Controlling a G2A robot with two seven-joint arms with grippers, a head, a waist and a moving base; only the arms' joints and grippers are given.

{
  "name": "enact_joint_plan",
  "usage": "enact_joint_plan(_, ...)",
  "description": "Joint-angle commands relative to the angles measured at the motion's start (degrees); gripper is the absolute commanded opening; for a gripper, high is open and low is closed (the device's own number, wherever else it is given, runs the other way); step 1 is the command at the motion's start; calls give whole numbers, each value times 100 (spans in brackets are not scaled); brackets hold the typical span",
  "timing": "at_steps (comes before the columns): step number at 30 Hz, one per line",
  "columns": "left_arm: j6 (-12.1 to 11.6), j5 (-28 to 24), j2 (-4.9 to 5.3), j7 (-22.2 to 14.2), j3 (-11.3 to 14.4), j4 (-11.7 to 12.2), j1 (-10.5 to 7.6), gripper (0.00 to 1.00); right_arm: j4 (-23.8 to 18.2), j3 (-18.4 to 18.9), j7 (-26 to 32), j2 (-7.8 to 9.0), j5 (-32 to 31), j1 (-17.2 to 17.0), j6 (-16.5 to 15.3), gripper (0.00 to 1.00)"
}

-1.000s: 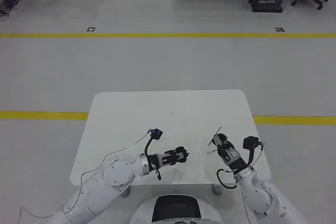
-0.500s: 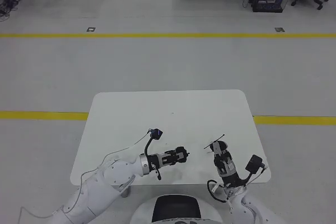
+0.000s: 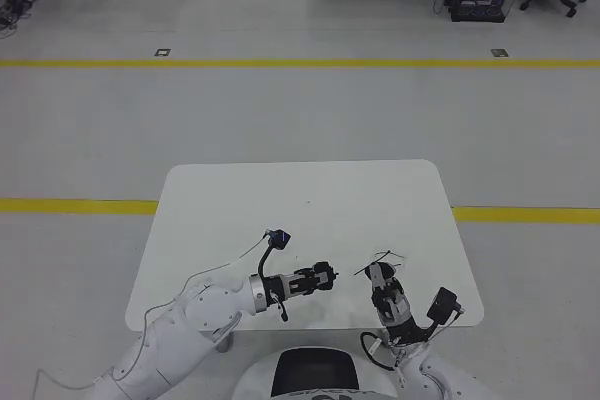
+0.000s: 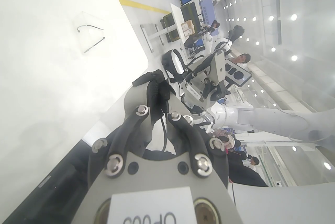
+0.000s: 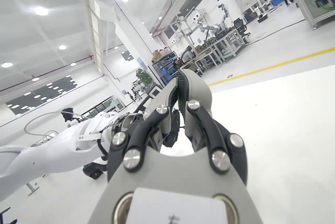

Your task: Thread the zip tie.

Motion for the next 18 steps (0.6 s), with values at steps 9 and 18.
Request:
enact_joint_plan(9,0,0,0,0,0,0,0,0,681,-357,-533,-228,25,373,-8,0)
enact_joint_plan(18,0,0,0,0,0,0,0,0,1401,-1091,-1128,-483,16,945,-8,0)
